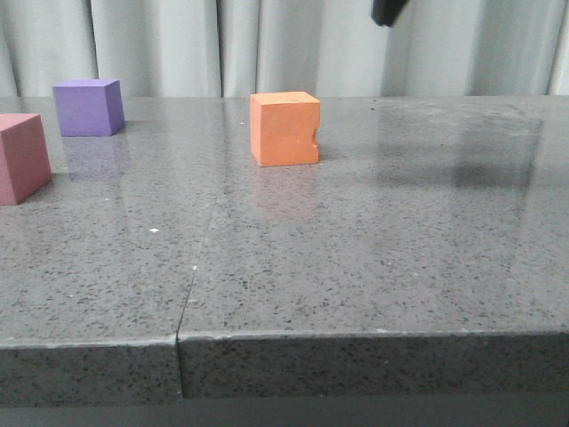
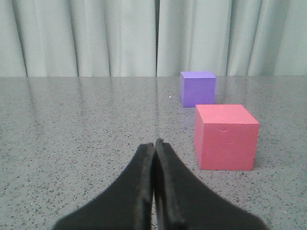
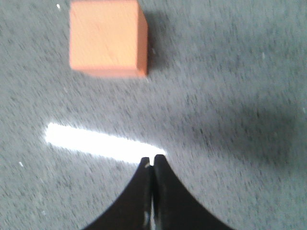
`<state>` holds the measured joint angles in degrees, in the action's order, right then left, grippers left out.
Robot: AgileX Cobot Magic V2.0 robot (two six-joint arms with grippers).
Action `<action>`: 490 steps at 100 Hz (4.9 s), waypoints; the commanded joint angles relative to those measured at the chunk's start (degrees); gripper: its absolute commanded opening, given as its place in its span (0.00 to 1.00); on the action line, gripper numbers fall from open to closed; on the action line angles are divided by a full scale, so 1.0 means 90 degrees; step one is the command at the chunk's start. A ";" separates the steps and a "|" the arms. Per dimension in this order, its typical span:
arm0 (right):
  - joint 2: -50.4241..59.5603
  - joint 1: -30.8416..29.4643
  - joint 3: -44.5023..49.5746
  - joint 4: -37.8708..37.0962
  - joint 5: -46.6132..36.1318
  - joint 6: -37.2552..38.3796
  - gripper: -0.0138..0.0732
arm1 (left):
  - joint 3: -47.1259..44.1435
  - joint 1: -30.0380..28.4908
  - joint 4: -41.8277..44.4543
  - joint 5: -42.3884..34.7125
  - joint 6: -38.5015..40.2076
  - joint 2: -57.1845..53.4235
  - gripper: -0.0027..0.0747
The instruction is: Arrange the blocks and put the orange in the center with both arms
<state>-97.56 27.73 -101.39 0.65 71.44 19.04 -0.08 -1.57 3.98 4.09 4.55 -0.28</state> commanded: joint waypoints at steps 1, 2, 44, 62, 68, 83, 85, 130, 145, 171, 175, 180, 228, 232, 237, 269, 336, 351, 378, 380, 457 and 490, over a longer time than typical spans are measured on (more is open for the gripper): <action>0.0746 -0.0012 0.0484 -0.0072 -0.0576 -0.0068 0.08 | -0.0246 -0.0004 -0.0002 -0.0520 0.0016 -0.0184 0.01; 0.0782 -0.0012 0.0599 -0.0072 -0.0657 -0.0068 0.08 | -0.0246 -0.0004 -0.0002 -0.0520 0.0016 -0.0184 0.01; 0.3144 -0.0012 0.4361 -0.0072 -0.3685 -0.0068 0.08 | -0.0202 -0.0004 -0.0879 -0.0799 0.0016 -0.0184 0.01; 0.4198 -0.0012 0.5771 -0.0106 -0.4773 -0.0068 0.08 | -0.0128 -0.0004 -0.1409 -0.0812 0.0016 -0.0184 0.01; 0.4524 -0.0012 0.6183 -0.0119 -0.5000 -0.0068 0.08 | -0.0031 -0.0004 -0.1409 -0.0730 0.0016 -0.0184 0.01; 0.5419 -0.0012 0.6972 -0.0206 -0.5284 -0.0068 0.08 | 0.0430 -0.0004 -0.1409 -0.0455 0.0016 -0.0184 0.01; 0.5538 -0.0012 0.7070 -0.0215 -0.5308 -0.0068 0.08 | 0.0498 -0.0004 -0.1409 -0.0455 0.0016 -0.0184 0.01; 0.7735 -0.0012 0.8391 -0.0323 -0.5328 -0.0068 0.08 | 0.2375 -0.0004 -0.1281 0.0746 -0.0012 0.0986 0.01; 0.7786 -0.0012 0.8407 -0.0323 -0.5313 -0.0068 0.08 | 0.3140 -0.0004 -0.1267 0.1285 -0.0505 0.1918 0.01; 0.7786 -0.0012 0.8407 -0.0323 -0.5313 -0.0068 0.08 | 0.4579 -0.0004 -0.1267 0.2460 -0.0846 0.3787 0.01; 0.7786 -0.0012 0.8407 -0.0323 -0.5313 -0.0068 0.08 | 0.4760 -0.0004 -0.1267 0.2520 -0.0846 0.4056 0.02; 0.7786 -0.0012 0.8407 -0.0323 -0.5313 -0.0068 0.08 | 0.4930 -0.0004 -0.1279 0.2507 -0.0846 0.4334 0.05; 0.7786 -0.0012 0.8407 -0.0323 -0.5313 -0.0068 0.08 | 0.6093 -0.0004 -0.1792 0.2467 -0.0862 0.6273 0.90; 0.7786 -0.0012 0.8407 -0.0323 -0.5313 -0.0068 0.08 | 0.6211 -0.0004 -0.1804 0.2499 -0.0976 0.6394 0.90; 0.7786 -0.0012 0.8407 -0.0323 -0.5313 -0.0068 0.08 | 0.6375 0.0023 -0.1906 0.2552 -0.1250 0.6561 0.90; 0.7786 -0.0012 0.8407 -0.0323 -0.5313 -0.0068 0.08 | 0.7774 0.0835 -0.2568 0.3615 -0.3682 0.7853 0.90; 0.7786 -0.0012 0.8407 -0.0323 -0.5313 -0.0068 0.08 | 1.1290 0.2324 -0.3961 0.5676 -0.6654 1.0987 0.90; 0.7786 -0.0012 0.8407 -0.0323 -0.5313 -0.0068 0.08 | 1.1721 0.2553 -0.3961 0.5778 -0.6654 1.1500 0.90; 0.7786 -0.0012 0.8407 -0.0323 -0.5313 -0.0068 0.08 | 1.2040 0.2774 -0.3961 0.5648 -0.6687 1.2189 0.90; 0.7786 -0.0012 0.8407 -0.0323 -0.5313 -0.0068 0.08 | 1.2040 0.2774 -0.3961 0.5620 -0.6700 1.2210 0.90; 0.7786 -0.0012 0.8407 -0.0323 -0.5313 -0.0068 0.08 | 1.2064 0.2806 -0.3926 0.5275 -0.7162 1.2857 0.90; 0.7786 -0.0012 0.8407 -0.0323 -0.5313 -0.0068 0.08 | 1.2064 0.2806 -0.3926 0.5313 -0.7162 1.2857 0.51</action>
<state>-27.58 27.73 -24.19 -1.44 27.53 19.04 106.61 23.32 -29.15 53.68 -59.87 118.63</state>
